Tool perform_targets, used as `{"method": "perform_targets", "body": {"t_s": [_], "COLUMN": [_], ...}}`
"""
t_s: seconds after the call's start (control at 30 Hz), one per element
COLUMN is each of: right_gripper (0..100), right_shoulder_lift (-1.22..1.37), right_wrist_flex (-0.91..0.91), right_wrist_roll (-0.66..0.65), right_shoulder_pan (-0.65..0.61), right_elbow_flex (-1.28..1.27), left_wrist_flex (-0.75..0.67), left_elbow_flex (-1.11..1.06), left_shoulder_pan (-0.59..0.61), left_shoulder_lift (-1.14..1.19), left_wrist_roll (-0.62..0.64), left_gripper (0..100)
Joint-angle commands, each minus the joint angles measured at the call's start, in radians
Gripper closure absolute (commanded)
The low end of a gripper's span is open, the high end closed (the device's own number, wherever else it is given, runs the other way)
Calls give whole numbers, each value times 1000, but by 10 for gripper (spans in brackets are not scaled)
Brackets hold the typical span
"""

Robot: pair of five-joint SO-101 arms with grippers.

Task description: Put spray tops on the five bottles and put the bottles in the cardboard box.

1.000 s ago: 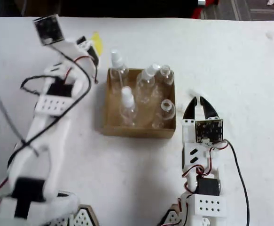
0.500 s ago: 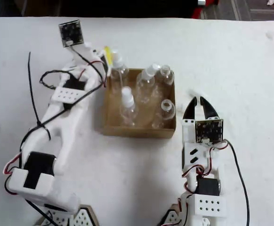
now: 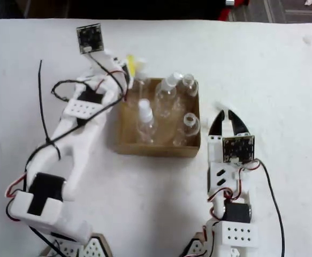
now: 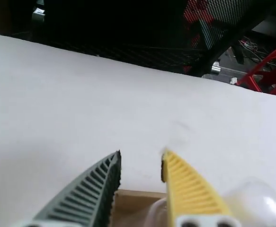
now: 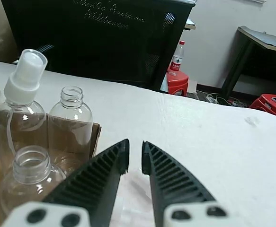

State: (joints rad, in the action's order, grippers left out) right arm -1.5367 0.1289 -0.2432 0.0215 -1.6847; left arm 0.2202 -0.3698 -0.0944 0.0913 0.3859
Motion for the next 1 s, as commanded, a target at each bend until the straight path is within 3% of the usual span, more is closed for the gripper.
{"method": "perform_targets", "body": {"t_s": [0.0,0.23,0.43,0.6,0.77,0.97], "right_gripper": [960,960,960,960,960,960], "right_shoulder_lift": [5,5,5,5,5,5], "right_wrist_flex": [-2,-2,-2,-2,-1,-1], "right_wrist_roll": [-12,-12,-12,-12,-12,-12], "right_shoulder_pan": [-7,-7,-7,-5,-5,-5], "right_elbow_flex": [-11,-11,-11,-11,-11,-11], "left_wrist_flex": [-31,-3,198,371,522,758], "left_elbow_flex": [32,35,34,37,38,28], "left_shoulder_pan": [50,58,-120,-277,-242,-140], "left_shoulder_lift": [-51,-343,-641,-664,-714,-1063], "left_wrist_roll": [-9,-9,-17,-15,-9,-15], "left_gripper": [865,865,865,864,865,862]}}
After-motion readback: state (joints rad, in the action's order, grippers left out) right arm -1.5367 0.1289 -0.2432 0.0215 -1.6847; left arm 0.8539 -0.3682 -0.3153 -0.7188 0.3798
